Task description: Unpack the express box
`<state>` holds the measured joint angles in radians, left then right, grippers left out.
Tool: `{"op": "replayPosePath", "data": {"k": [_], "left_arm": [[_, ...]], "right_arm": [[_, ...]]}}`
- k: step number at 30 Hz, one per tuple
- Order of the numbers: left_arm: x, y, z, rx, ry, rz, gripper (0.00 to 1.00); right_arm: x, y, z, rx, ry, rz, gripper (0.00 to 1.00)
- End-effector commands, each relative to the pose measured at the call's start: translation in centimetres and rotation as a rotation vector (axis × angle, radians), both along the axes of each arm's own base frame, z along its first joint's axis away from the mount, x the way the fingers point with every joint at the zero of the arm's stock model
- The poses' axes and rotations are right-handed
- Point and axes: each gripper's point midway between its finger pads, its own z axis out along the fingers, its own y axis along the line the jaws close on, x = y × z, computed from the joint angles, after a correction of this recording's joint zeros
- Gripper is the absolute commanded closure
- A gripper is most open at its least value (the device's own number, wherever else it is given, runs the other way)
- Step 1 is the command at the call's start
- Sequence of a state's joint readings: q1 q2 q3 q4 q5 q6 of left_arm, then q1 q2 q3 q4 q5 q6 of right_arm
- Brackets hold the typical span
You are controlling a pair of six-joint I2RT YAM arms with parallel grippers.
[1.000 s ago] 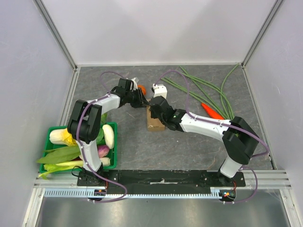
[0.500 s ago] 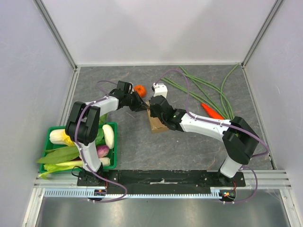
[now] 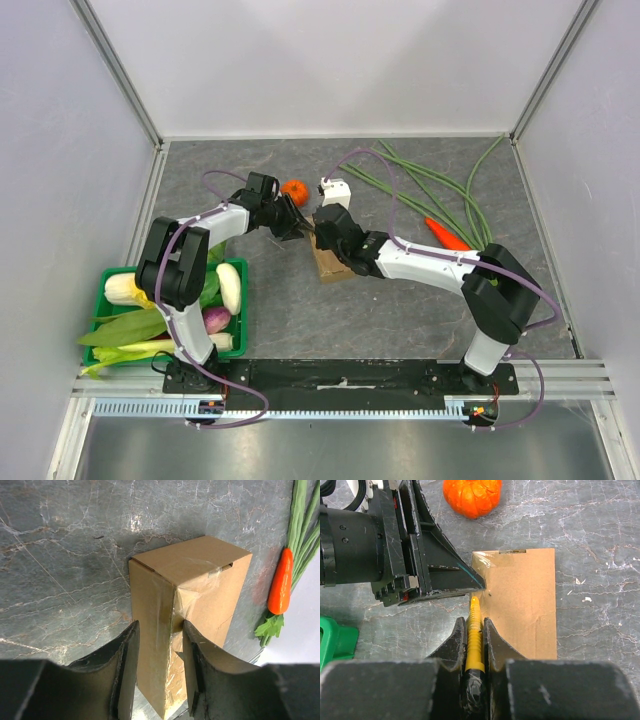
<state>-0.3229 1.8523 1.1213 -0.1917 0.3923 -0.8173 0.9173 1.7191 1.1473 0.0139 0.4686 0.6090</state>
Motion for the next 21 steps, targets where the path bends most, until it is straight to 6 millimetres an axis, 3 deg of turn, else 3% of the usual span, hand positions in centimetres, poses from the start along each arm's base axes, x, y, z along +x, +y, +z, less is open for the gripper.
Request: {"op": "replayPosePath", "data": {"k": [1,21], "left_arm": [[-3.18,2.77,-3.9,0.166,0.115,-0.014,0.55],[-2.97,3.33,-4.1,0.203,0.115,-0.004,0.56]], "right_arm": [[0.8,1.23,2.34,0.066,-0.045,-0.004,1.0],[0.47,1.54,2.29,0.077,-0.029,0.01,1.0]]}}
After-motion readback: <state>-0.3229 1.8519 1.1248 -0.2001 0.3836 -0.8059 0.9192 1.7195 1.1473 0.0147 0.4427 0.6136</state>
